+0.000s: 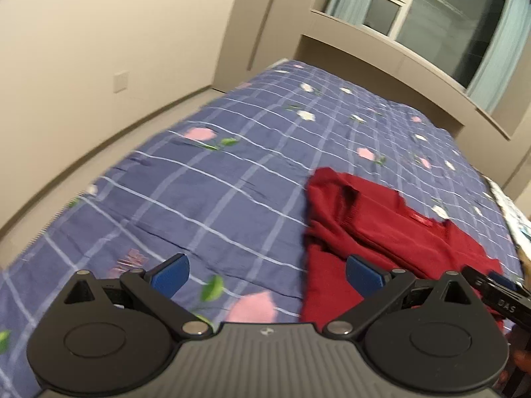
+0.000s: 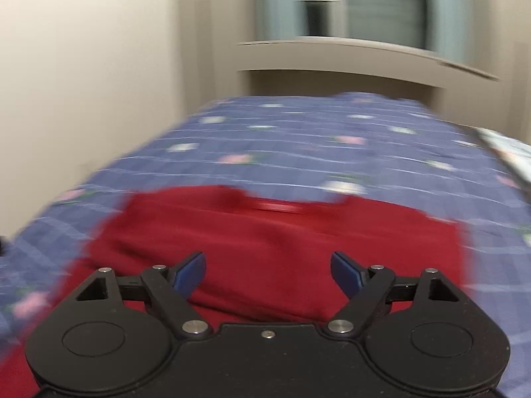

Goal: Fold small clothes

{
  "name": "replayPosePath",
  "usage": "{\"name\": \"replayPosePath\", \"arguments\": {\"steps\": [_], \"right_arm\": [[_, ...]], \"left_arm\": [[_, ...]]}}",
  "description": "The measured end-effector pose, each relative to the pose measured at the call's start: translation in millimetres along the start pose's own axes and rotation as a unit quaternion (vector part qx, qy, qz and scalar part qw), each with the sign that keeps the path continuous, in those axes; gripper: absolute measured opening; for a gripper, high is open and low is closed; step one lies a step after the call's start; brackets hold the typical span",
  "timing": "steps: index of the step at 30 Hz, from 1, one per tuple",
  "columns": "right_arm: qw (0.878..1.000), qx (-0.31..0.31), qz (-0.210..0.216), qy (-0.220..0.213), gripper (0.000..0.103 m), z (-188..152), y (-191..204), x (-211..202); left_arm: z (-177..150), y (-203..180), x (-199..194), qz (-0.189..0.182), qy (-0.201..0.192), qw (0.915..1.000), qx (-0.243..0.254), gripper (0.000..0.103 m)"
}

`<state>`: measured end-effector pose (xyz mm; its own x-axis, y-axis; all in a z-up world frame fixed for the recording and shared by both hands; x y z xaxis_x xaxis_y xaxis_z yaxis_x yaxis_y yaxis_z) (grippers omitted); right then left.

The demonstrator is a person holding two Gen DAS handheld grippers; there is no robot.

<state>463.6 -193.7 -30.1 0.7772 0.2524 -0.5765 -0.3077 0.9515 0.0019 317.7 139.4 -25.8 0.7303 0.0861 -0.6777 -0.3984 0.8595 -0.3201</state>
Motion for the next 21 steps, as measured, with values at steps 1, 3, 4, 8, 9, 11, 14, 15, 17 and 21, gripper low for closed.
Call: {"name": "replayPosePath", "arguments": {"steps": [1,3,4,8,9,11,14,15,17,21], "right_arm": [[0.999,0.014,-0.029,0.000,0.084,-2,-20,-1],[0.996,0.052,-0.077,0.002,0.083,-5,-57,-1],[0.993,0.070,-0.092,0.000,0.082,-5,-74,0],[0.985,0.139,-0.106,0.010,0.070,-5,-126,16],[0.983,0.154,-0.100,0.016,0.066,-5,-135,22],[0.981,0.165,-0.094,0.034,0.030,-8,-146,34],[0.981,0.171,-0.081,0.050,0.009,-10,-152,42],[0.981,0.167,-0.082,0.047,0.009,-12,-154,40],[0.982,0.155,-0.096,0.046,0.009,-13,-153,39],[0.982,0.152,-0.108,0.041,0.025,-13,-149,36]], "left_arm": [[-2,-5,3,-0.008,0.001,1.0000,0.002,0.102],[-8,-19,12,-0.021,0.008,0.9997,0.009,0.102],[-11,-26,16,-0.027,0.012,0.9995,0.012,0.102],[-28,-53,32,-0.047,0.035,0.9978,0.032,0.102],[-31,-58,35,-0.048,0.042,0.9973,0.036,0.102],[-38,-65,38,-0.048,0.054,0.9964,0.045,0.102],[-43,-68,37,-0.044,0.061,0.9958,0.054,0.102],[-44,-68,37,-0.042,0.061,0.9957,0.055,0.102],[-45,-65,37,-0.037,0.062,0.9959,0.055,0.102],[-45,-63,36,-0.029,0.066,0.9961,0.051,0.102]]}}
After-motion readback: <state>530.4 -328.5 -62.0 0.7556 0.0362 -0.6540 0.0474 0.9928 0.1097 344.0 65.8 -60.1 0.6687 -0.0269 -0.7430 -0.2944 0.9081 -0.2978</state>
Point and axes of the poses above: each gripper's, at about its wrist camera, not at the fingertips, and x roughly the way its jaws point, y to its left, z to its top, the point moved 1 cm from there along x, roughly the way its jaws point, and after that the axes turned 2 degrees about -z, right-handed, at the moved point
